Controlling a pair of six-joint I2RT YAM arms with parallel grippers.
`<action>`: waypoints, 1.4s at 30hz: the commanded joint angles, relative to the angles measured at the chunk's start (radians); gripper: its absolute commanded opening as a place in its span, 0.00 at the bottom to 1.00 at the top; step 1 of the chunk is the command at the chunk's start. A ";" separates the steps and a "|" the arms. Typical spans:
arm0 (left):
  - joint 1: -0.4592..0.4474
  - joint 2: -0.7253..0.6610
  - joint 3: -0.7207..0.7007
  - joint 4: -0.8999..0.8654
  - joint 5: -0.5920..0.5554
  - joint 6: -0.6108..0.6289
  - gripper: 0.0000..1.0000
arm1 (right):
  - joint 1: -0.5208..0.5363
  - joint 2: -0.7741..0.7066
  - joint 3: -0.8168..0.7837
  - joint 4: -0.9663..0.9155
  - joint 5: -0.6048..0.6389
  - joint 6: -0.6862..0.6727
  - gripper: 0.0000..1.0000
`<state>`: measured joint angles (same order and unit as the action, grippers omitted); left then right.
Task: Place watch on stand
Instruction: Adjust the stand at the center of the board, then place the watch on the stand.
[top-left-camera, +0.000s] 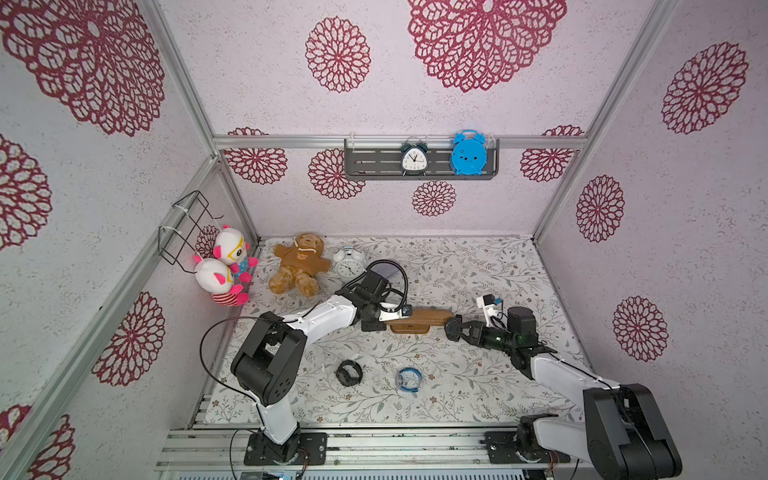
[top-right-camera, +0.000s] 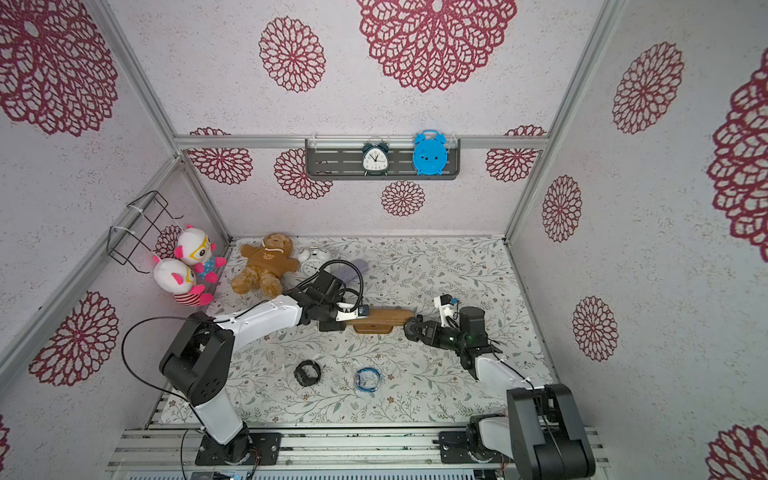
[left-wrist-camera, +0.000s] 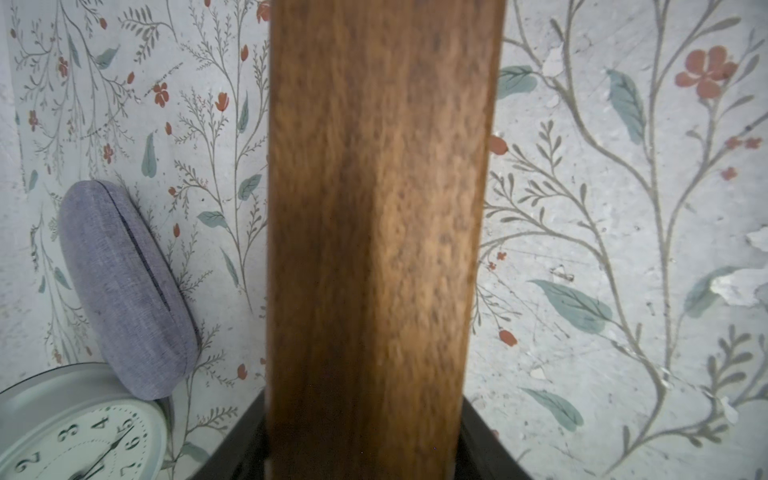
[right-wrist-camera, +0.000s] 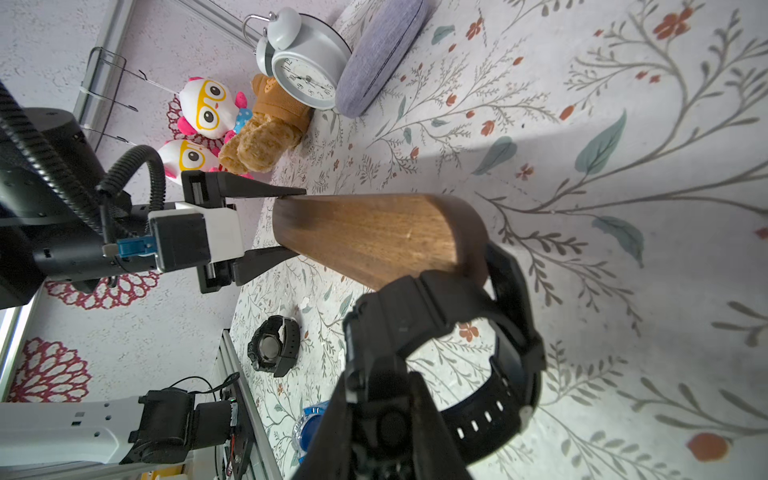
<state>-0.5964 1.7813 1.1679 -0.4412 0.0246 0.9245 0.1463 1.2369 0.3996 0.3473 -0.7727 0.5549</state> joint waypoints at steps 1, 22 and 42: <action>-0.010 0.022 -0.002 0.054 -0.022 0.023 0.52 | -0.004 0.013 0.036 0.041 -0.055 -0.047 0.14; 0.015 -0.055 -0.008 -0.077 0.109 0.058 0.39 | -0.056 0.075 0.201 -0.120 -0.095 -0.191 0.15; 0.017 -0.107 -0.073 -0.100 0.084 0.051 0.38 | -0.060 -0.044 0.043 -0.075 -0.175 -0.126 0.18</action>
<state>-0.5728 1.7084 1.1271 -0.5777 0.1387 0.9535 0.0902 1.2007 0.4461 0.2676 -0.9207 0.4374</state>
